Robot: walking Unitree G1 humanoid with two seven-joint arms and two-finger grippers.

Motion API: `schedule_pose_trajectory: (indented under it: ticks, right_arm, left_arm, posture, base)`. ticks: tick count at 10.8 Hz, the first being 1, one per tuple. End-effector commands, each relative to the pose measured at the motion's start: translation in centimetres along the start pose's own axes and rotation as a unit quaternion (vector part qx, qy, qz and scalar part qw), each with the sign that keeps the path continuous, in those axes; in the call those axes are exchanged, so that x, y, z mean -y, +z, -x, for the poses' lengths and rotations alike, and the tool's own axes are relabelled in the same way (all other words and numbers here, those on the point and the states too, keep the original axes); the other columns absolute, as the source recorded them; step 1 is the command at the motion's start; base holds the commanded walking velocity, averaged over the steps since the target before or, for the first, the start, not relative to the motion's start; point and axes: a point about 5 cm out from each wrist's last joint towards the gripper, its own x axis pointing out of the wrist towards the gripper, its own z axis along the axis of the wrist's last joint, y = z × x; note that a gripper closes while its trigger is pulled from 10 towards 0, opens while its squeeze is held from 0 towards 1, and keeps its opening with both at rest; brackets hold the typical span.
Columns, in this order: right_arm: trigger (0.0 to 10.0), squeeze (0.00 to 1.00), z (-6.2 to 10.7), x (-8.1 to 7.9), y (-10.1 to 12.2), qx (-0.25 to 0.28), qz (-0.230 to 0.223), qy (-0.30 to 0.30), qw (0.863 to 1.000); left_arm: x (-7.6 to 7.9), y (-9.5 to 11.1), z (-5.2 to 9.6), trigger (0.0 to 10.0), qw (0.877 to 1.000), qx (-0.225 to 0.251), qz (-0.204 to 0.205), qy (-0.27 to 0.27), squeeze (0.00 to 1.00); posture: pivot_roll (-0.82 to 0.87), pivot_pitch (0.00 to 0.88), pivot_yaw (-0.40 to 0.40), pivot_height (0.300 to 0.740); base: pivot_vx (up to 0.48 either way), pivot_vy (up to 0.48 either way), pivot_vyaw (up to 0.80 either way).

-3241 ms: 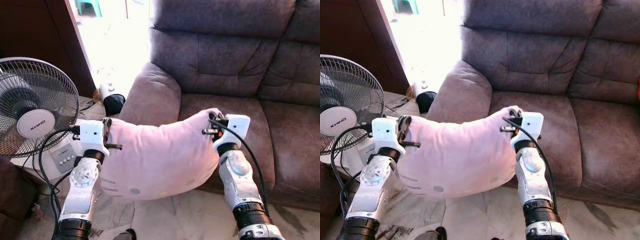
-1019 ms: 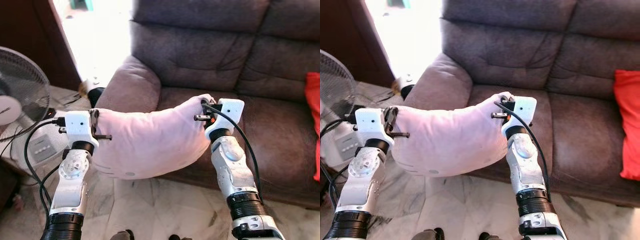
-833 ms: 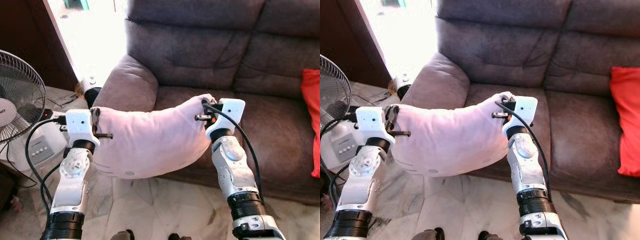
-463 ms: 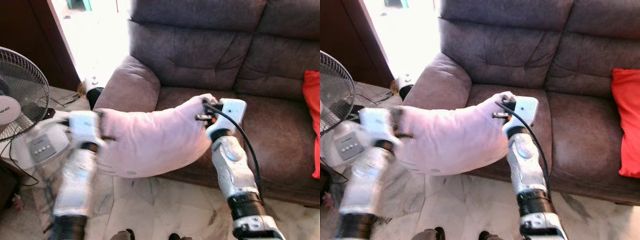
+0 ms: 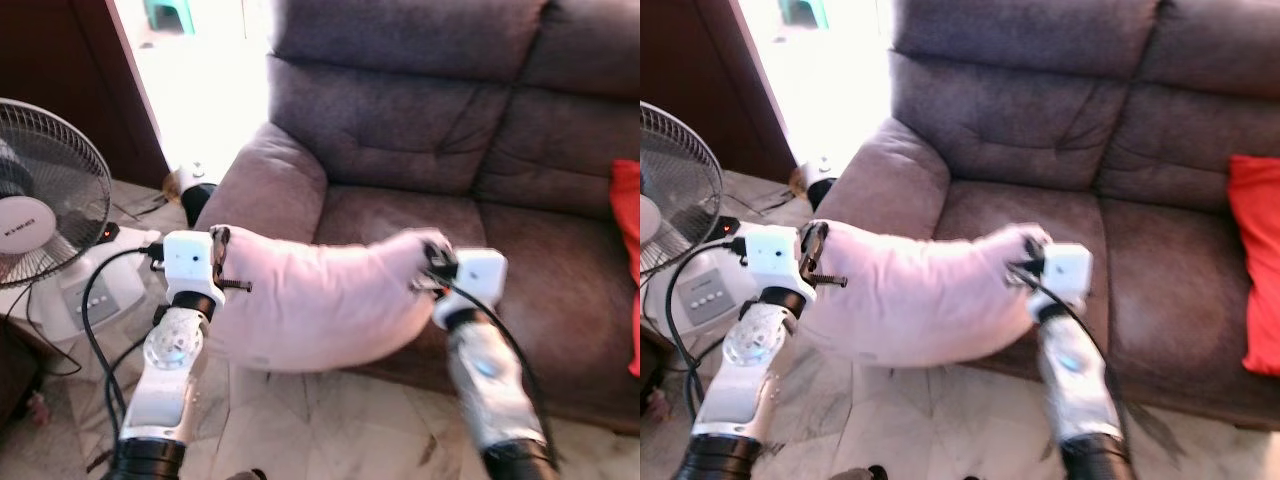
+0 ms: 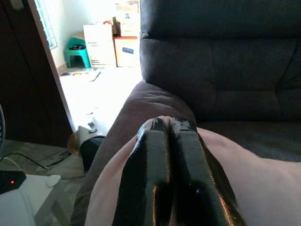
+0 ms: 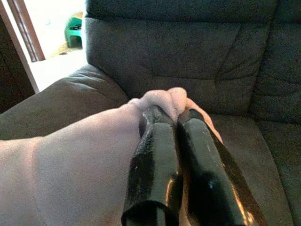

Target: Move the pillow to the sofa from floor

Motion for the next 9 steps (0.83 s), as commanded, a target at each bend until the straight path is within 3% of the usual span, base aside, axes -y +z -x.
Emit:
schedule_pose_trajectory:
  ticks: [1,2,4,7,9]
  right_arm:
    - [10.0,0.0,-0.1,0.5,1.7,0.037,-0.005,-0.008,0.999]
    - [10.0,0.0,0.5,0.0,1.4,0.038,0.003,0.009,0.999]
    - [10.0,0.0,0.0,-0.4,1.9,0.046,-0.004,0.004,0.999]
    - [10.0,0.0,-0.8,-0.4,3.1,0.061,-0.006,-0.001,0.998]
    - [10.0,0.0,-0.9,-0.5,3.2,0.065,-0.008,-0.006,0.998]
  left_arm:
    - [0.2,1.3,-0.3,10.0,0.999,0.034,-0.015,-0.011,0.0]
    - [0.0,1.3,-0.4,10.0,0.999,0.033,-0.019,-0.007,0.0]
    - [-0.1,1.4,-0.5,10.0,0.999,0.035,-0.02,-0.005,0.0]
    - [-0.1,1.5,-0.5,10.0,0.999,0.035,-0.026,-0.006,0.0]
    - [-0.1,1.6,-0.6,10.0,0.999,0.035,-0.028,-0.009,0.0]
  posture:
    - [0.16,0.128,-0.032,0.74]
    - [0.16,0.132,-0.029,0.74]
    - [0.16,0.133,-0.028,0.74]
    - [0.17,0.134,-0.03,0.74]
    - [0.17,0.134,-0.031,0.74]
  base:
    - [0.244,0.0,0.0]
    - [0.24,0.0,0.0]
    - [0.247,0.0,0.0]
    - [0.26,0.0,-0.56]
    - [0.262,0.0,0.0]
